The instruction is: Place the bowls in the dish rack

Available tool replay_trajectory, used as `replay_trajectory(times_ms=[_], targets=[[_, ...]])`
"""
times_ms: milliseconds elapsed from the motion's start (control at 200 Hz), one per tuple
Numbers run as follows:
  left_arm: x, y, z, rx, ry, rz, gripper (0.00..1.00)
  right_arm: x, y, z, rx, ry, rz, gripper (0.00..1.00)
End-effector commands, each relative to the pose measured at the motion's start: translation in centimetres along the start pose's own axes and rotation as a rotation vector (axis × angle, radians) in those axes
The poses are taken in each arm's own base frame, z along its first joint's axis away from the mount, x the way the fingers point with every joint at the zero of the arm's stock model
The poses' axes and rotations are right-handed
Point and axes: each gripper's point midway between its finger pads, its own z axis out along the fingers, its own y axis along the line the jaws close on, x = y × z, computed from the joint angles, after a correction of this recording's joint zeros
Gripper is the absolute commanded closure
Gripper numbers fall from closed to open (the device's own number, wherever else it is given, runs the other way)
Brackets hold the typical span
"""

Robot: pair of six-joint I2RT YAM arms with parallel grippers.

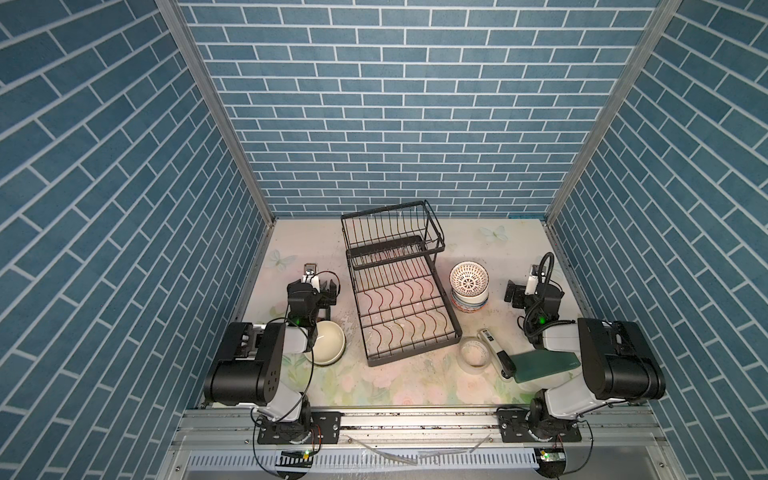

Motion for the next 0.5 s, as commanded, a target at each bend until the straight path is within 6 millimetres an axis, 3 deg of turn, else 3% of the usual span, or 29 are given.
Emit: replay_trajectory(times_ms=[0, 315, 495], targets=[[-0.4, -0.1, 0.2, 0.008, -0.005, 0.007, 0.0, -0.5, -0.1, 0.2, -0.004, -0.011, -0.006, 0.01], [-1.1, 0.1, -0.5, -0.002, -0.028, 0.006, 0.0, -0.7, 0.1, 0.2, -0.023, -0.01, -0.01, 0.01], [-2.0, 1.0, -1.5, -0.041, -0.038, -0.005, 0.0, -2.4, -0.2, -0.8, -0.003, -0.002, -0.009, 0.01]])
